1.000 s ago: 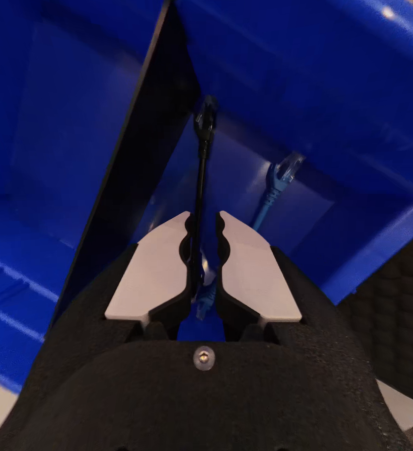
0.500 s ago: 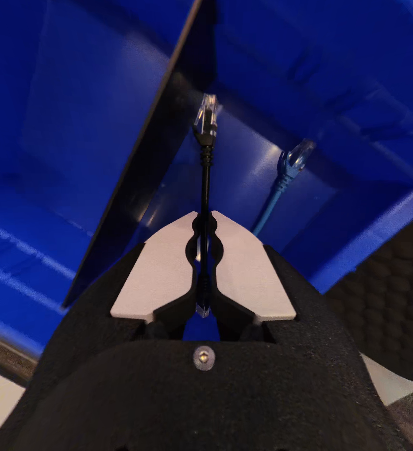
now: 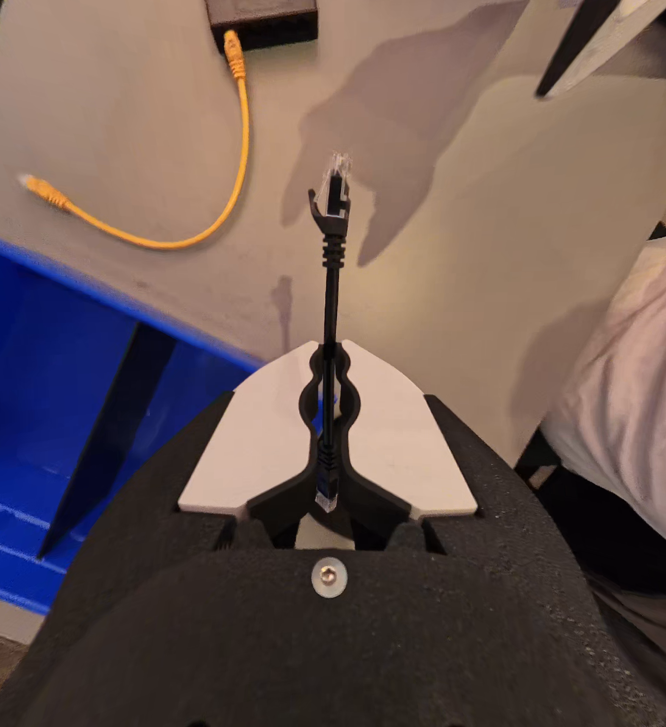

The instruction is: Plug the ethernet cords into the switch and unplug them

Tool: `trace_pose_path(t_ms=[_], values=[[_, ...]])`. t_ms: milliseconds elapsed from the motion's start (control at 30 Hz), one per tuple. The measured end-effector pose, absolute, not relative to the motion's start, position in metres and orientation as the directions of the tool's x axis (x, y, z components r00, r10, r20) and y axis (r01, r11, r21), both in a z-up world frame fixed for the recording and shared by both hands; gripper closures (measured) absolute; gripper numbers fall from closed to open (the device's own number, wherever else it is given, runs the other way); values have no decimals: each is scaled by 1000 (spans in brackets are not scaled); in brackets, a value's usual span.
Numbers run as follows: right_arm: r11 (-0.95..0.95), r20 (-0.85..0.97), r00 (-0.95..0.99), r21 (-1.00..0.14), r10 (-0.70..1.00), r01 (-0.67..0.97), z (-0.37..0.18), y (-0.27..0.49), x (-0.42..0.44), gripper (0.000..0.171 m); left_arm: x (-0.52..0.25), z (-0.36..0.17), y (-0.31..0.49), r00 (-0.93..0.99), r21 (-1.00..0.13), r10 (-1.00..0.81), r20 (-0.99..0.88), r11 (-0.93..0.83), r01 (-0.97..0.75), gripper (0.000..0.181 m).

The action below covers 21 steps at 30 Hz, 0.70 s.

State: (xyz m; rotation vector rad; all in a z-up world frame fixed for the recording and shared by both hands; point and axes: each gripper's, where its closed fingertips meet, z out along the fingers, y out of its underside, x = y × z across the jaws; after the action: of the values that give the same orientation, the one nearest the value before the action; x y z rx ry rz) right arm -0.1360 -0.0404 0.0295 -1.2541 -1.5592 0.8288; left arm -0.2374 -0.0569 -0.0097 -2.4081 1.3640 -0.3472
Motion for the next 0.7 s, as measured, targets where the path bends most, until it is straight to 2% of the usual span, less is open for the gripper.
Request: trace_pose_path(t_ms=[133, 233, 367, 433, 500, 567, 633, 700], values=[[211, 128, -215, -881, 968, 424, 11, -49, -139, 116, -202, -28, -59, 423, -382, -901, -101, -357, -852, 176], [327, 213, -271, -795, 939, 511, -11, -42, -136, 122, -180, -36, -63, 363, -357, -915, -175, -285, -890, 176], [334, 141, -347, -734, 927, 591, -41, -53, -123, 155, -165, -40, -65, 346, -366, -919, -187, -262, -893, 176], [340, 164, -342, -756, 925, 559, -42, -56, -121, 156, -162, -43, -69, 342, -375, -927, -154, -265, -888, 176], [390, 238, -334, -757, 912, 524, -44, -57, -120, 157, -158, -45, -71, 346, -416, -932, -104, -275, -867, 175], [517, 386, -350, -716, 853, 469, -44, -63, -118, 157, -147, -43, -77, 345, -500, -939, 18, -307, -810, 169], [668, 566, -356, -613, 744, 422, -46, -68, -115, 157, -136, -41, -84, 328, -552, -929, 172, -366, -749, 167], [781, 695, -366, -497, 619, 378, -47, -77, -112, 157, -130, -45, -96, 274, -547, -919, 282, -389, -741, 167]])
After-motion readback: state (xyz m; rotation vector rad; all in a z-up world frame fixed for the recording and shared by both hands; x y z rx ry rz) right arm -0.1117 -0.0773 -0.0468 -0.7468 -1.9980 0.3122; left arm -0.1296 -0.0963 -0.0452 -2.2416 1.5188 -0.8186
